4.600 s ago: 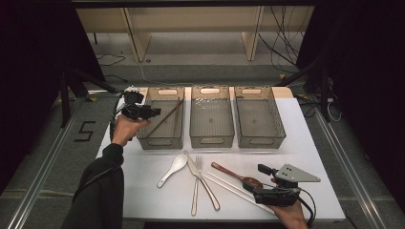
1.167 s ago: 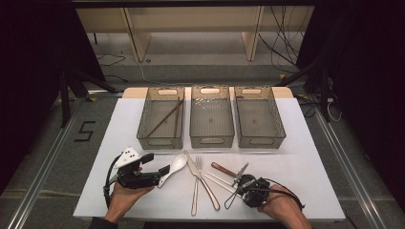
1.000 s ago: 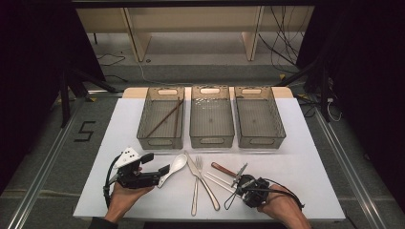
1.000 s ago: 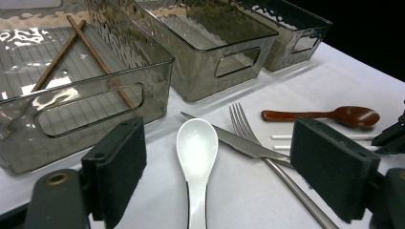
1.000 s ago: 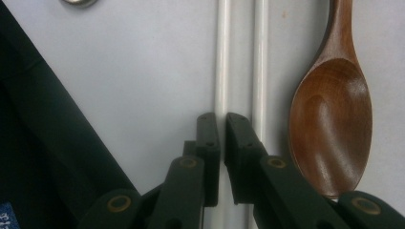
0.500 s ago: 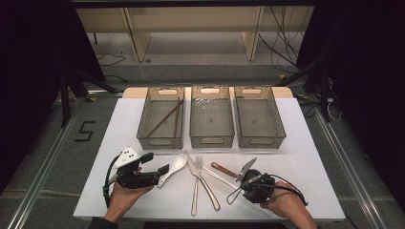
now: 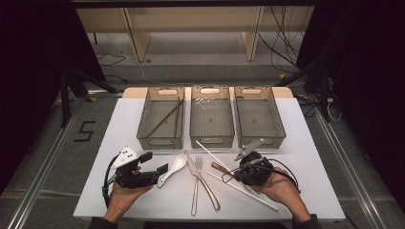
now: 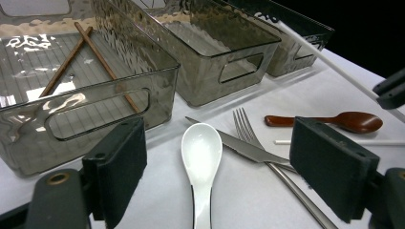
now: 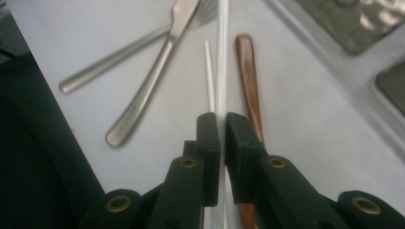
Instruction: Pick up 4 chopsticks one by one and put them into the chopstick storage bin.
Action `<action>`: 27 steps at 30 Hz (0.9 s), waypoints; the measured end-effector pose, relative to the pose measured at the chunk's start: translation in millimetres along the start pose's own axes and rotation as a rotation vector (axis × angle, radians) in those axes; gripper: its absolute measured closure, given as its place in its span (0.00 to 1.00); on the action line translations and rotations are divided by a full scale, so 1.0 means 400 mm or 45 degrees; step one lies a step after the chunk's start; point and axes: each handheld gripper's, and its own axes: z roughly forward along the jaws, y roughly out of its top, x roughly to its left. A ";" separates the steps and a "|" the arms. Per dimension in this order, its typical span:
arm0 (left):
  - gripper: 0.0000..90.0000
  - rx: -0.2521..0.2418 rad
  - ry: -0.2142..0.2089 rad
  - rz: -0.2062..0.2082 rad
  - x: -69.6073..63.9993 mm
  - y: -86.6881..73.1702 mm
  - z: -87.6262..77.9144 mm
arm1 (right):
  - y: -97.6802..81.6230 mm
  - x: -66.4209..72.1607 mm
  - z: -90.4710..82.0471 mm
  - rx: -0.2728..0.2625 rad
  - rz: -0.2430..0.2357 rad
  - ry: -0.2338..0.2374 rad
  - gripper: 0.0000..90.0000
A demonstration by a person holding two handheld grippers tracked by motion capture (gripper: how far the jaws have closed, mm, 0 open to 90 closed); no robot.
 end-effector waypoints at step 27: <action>0.22 -0.025 -0.005 0.002 0.003 -0.003 -0.005 | 0.238 -0.040 0.047 -0.294 0.071 0.012 0.95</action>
